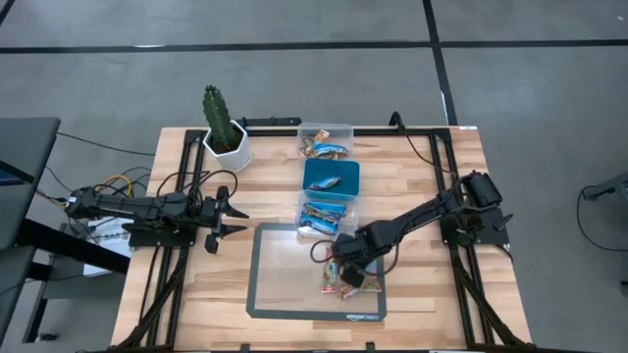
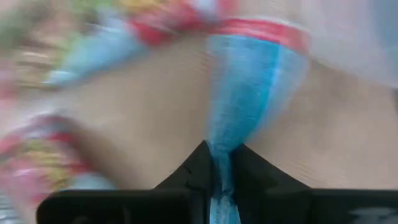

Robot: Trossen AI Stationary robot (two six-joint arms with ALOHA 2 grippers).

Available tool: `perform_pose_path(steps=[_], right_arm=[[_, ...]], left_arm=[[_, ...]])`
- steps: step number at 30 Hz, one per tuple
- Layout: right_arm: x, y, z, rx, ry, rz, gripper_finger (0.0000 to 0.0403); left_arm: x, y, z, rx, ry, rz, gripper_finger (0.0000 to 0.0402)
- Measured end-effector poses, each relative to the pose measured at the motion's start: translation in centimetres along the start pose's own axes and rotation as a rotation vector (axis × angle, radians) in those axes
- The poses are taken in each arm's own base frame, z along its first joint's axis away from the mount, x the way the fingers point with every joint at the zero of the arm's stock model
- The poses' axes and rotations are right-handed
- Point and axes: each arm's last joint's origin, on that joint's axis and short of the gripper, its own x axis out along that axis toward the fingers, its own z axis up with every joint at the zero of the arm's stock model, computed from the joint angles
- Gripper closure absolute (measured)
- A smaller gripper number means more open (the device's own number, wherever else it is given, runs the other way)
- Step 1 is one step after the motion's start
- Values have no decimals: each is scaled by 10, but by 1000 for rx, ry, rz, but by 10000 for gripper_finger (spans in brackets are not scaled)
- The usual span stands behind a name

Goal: Pick and place Granola Bars by type
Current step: Put the red granola bar into the blue bin

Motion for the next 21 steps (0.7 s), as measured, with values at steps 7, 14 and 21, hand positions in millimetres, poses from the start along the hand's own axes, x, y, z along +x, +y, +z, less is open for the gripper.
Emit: perform_pose_path(steps=[7,14,21], right_arm=[[-18,34,18,-136,-197,218,370],[-36,42,40,-179,-349,313,375],[-60,39,75,-211,-596,385,377]], left_arm=[[0,0,0,0,0,0,258],[0,0,0,0,0,0,258],[0,0,0,0,0,0,258]])
